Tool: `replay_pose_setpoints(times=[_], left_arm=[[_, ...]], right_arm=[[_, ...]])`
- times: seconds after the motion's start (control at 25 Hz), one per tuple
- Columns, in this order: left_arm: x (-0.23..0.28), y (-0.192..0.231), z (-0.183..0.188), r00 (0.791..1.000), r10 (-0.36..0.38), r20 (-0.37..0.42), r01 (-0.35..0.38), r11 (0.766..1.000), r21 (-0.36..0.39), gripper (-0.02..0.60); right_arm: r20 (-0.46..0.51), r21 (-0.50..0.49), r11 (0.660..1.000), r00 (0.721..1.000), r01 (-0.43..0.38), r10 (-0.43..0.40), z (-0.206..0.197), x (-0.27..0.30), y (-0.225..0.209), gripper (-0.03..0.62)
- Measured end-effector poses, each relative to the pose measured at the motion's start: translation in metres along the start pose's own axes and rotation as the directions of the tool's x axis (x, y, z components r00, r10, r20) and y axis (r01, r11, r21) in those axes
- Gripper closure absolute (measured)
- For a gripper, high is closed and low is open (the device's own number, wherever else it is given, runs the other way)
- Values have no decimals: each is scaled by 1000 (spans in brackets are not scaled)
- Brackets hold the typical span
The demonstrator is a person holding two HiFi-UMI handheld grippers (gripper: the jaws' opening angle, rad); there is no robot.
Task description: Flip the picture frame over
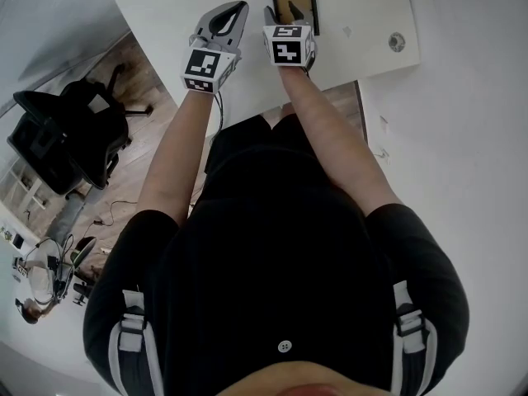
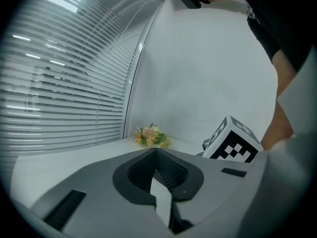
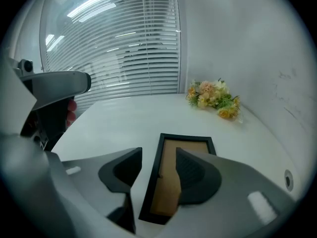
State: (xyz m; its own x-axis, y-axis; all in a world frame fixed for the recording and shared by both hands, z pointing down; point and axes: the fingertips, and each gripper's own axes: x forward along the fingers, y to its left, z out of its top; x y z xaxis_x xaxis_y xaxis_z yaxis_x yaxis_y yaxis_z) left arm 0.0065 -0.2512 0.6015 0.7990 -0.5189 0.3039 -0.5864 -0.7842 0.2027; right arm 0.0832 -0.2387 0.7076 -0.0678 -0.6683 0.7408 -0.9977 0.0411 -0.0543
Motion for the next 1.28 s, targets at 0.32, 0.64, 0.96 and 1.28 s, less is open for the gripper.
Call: replay_pose_setpoints(times=[0.32, 0.64, 0.96, 1.28], left_arm=[[-8, 8, -8, 1000, -3, -8, 3, 1000, -22, 577], [-16, 19, -16, 1000, 0, -18, -1, 999, -36, 577], [-24, 19, -9, 1000, -1, 0, 1, 1000, -25, 577], [-35, 13, 0, 1000, 28, 8, -28, 1000, -9, 577]], right_arm=[[-53, -24, 999, 998, 43, -44, -16, 15, 5, 434], [-73, -41, 994, 992, 98, -101, -20, 18, 5, 530], [-64, 56, 997, 997, 46, -43, -14, 12, 9, 543], [-23, 91, 996, 1000, 3, -1, 5, -6, 11, 543]])
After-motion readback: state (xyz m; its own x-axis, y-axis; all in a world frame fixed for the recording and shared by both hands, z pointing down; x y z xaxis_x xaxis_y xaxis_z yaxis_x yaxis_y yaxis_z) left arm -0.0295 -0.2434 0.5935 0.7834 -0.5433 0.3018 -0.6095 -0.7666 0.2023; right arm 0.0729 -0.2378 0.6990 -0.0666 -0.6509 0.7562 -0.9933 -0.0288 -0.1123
